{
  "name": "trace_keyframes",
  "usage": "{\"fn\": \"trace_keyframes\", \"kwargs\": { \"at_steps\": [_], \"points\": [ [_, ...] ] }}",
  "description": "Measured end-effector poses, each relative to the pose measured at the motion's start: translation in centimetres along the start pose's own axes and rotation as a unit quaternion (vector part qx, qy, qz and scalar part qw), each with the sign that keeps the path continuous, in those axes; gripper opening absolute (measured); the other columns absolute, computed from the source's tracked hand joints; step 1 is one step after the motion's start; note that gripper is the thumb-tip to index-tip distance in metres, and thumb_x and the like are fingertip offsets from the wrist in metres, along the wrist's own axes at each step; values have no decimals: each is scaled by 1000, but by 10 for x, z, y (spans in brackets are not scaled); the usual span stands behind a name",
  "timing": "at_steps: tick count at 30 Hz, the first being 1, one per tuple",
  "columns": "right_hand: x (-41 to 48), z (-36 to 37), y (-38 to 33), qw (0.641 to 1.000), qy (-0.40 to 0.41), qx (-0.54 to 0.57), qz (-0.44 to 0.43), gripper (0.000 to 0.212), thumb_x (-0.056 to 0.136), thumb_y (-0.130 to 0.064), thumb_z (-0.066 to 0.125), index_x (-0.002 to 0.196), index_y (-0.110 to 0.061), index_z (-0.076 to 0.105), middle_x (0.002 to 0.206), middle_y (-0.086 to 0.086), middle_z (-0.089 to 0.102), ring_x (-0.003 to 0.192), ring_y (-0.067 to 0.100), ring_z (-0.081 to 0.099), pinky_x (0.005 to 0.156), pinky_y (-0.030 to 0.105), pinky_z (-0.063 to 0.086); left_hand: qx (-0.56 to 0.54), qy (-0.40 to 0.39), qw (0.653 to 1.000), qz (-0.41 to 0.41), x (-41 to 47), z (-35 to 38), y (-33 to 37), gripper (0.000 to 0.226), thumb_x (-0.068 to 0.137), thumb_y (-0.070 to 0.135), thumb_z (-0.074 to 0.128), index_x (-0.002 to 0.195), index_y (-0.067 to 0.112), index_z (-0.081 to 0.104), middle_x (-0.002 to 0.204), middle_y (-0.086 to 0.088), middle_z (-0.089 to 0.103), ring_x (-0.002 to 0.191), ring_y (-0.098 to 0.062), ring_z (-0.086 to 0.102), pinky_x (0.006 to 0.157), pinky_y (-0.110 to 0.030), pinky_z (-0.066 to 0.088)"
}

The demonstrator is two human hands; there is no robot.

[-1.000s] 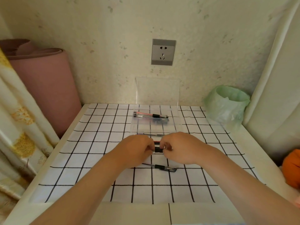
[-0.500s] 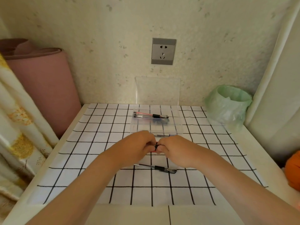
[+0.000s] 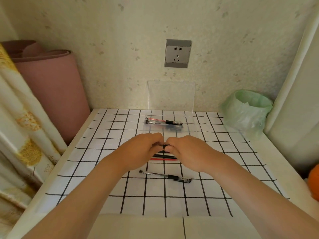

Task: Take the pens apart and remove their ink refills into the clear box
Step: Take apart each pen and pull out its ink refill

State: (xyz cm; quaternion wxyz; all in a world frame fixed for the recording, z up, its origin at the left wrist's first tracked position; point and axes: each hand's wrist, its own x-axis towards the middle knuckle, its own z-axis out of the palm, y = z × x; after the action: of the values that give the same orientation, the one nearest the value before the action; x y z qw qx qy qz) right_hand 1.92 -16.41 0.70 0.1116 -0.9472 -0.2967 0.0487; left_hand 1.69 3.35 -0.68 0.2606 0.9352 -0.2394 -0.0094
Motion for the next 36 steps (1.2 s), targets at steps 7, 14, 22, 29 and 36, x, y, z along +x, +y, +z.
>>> {"fn": "trace_keyframes", "kwargs": {
  "at_steps": [7,14,22,29,36],
  "points": [
    [-9,2,22,992,-84,31,85,27,99,-16,41,120,-25,55,100,-6,51,82,11,50,64,22,39,34,-37,996,-80,-3,-5,-16,9,98,32,52,105,31,58,95,9,63,87,-9,59,79,-29,53],
    [-13,4,32,989,-111,12,94,35,87,-13,62,112,-36,66,93,-14,54,84,6,51,61,14,35,27,-60,995,-79,-3,-3,-8,10,92,35,59,102,35,57,95,13,60,89,-6,57,80,-28,51],
    [-14,6,33,990,-90,38,97,41,80,-25,72,116,-39,57,95,-14,62,87,7,58,75,28,51,53,-51,995,-61,-1,2,0,9,94,33,57,103,35,57,92,13,59,82,-4,55,71,-24,47],
    [-12,2,23,997,4,66,45,27,92,-34,56,119,-34,62,103,-12,61,77,1,51,76,27,48,58,-41,996,-48,1,4,6,11,95,32,58,105,33,59,91,14,59,83,-5,55,72,-23,48],
    [-10,6,18,999,13,-7,43,27,98,-40,50,98,-26,74,88,-5,65,82,16,59,70,32,48,51,-14,998,-28,2,4,5,15,90,32,65,104,35,59,90,15,61,74,2,53,63,-17,41]
  ]
}}
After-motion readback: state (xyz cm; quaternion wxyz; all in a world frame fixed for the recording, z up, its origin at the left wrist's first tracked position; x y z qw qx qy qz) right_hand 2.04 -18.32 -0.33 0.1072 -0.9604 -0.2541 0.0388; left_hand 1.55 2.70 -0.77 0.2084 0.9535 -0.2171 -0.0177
